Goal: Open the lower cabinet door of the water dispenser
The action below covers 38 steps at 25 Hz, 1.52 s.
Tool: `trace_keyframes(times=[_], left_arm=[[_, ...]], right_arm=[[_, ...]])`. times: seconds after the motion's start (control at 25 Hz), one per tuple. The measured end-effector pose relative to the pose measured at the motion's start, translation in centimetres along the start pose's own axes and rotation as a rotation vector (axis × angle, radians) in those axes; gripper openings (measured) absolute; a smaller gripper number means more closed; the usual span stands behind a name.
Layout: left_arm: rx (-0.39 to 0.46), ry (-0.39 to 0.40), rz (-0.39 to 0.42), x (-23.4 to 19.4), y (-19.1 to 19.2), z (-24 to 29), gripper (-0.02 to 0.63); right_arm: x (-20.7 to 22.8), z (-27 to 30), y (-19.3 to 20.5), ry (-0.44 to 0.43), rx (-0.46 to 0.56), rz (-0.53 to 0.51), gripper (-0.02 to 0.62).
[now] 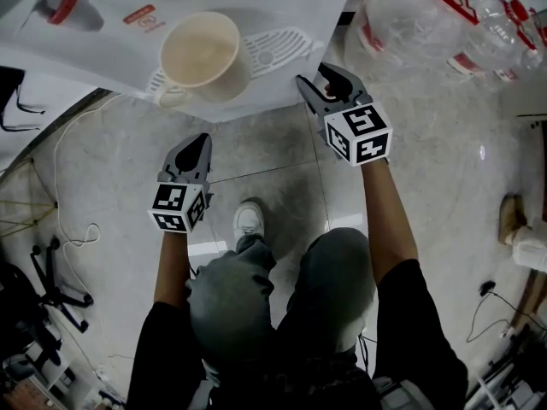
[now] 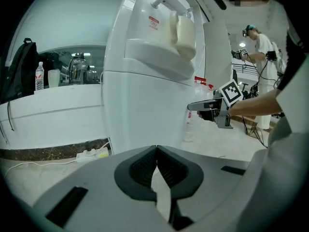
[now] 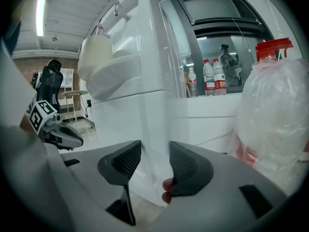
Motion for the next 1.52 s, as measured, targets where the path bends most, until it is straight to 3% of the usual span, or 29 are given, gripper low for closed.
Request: trace_keyframes(times=[0.76, 1.04, 1.12, 1.52], left_arm=[[-0.014, 0.022, -0.019, 0.7, 0.5, -0.2, 0.012], [-0.082, 0.062, -0.029, 2.7, 0.5, -1.4, 0.012], [-0.105, 0.068, -0.037, 3.1, 0.6, -2.1, 0.012], [-0.203, 0.078, -0.09, 5.6, 0.2, -6.8, 0.012]], right_arm=[[-1.4, -2.2, 0.7, 0.04, -0.013, -0.031, 0.179], [-2.7, -4.1, 1.1, 0.069, -0.042, 0.007, 0.166], [-3.1, -4.7, 1.3, 0.078, -0.053, 0.022, 0.118], [-6.1, -7.3, 1.6, 0.095, -0.133, 0.112, 0.106]])
Point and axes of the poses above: the fingertips, and each gripper's own axes: z forward along the fingers, x to its right, y out of its underside, the point moved 4 cm from there along -z, backward along the fingers, and after that the axes turned 4 degrees about x, right-handed, at the moved point
